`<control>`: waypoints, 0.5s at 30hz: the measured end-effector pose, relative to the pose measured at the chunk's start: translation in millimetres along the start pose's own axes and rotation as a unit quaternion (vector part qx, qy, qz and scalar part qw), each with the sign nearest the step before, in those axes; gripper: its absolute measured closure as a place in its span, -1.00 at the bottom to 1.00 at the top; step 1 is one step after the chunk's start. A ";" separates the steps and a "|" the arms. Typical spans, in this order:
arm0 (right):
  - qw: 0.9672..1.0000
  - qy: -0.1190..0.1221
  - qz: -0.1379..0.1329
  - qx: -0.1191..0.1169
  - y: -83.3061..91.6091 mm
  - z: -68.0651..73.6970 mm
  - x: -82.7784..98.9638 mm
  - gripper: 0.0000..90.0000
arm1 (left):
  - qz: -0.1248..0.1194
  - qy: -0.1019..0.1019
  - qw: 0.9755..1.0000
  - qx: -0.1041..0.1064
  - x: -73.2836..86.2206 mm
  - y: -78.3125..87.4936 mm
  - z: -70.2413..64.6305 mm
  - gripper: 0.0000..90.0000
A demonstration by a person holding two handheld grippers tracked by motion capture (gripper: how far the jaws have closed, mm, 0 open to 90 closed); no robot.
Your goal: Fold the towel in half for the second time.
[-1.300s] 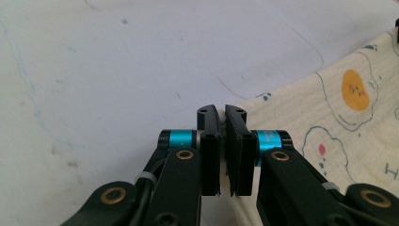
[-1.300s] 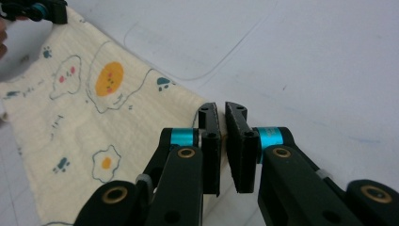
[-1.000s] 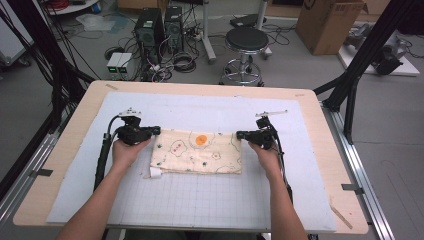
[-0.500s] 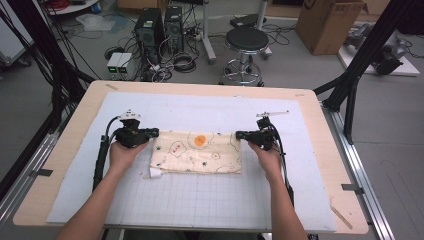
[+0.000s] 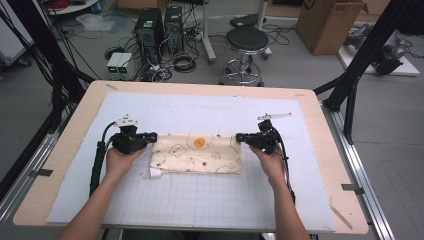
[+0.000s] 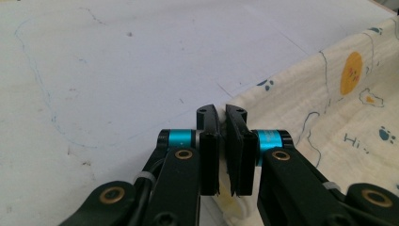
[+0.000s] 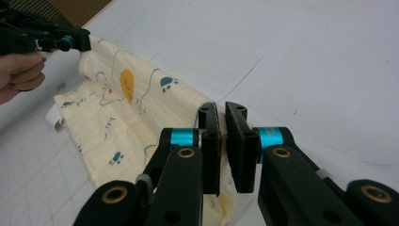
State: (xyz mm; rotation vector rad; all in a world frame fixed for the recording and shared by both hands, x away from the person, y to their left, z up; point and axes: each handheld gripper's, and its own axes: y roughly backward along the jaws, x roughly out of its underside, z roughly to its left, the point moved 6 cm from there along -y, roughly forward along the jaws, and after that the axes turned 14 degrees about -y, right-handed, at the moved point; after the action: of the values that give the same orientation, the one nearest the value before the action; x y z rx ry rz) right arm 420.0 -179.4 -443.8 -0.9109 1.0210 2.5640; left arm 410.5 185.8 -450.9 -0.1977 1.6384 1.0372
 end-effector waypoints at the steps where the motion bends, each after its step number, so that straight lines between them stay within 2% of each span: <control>1: 1.000 -0.001 -0.004 -0.004 1.1 0.8 1.1 0.89 | 0.002 -0.003 1.000 0.000 0.2 0.7 -0.8 0.86; 6: 1.000 0.003 -0.011 -0.010 7.1 3.4 5.6 0.88 | -0.002 -0.014 1.000 0.003 1.1 3.5 -6.9 0.86; 12: 1.000 0.009 -0.001 -0.013 8.6 5.5 13.1 0.88 | -0.014 -0.009 1.000 0.010 5.6 9.3 -10.4 0.86; 15: 1.000 0.014 -0.003 -0.014 9.4 6.6 15.7 0.88 | -0.016 -0.013 1.000 0.011 6.2 11.8 -12.8 0.86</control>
State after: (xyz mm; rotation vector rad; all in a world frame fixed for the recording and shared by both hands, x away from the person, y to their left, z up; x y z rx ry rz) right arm 400.7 -181.9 -444.9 -0.9571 0.9904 2.5745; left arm 392.0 186.1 -450.3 -0.1951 1.6165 0.9933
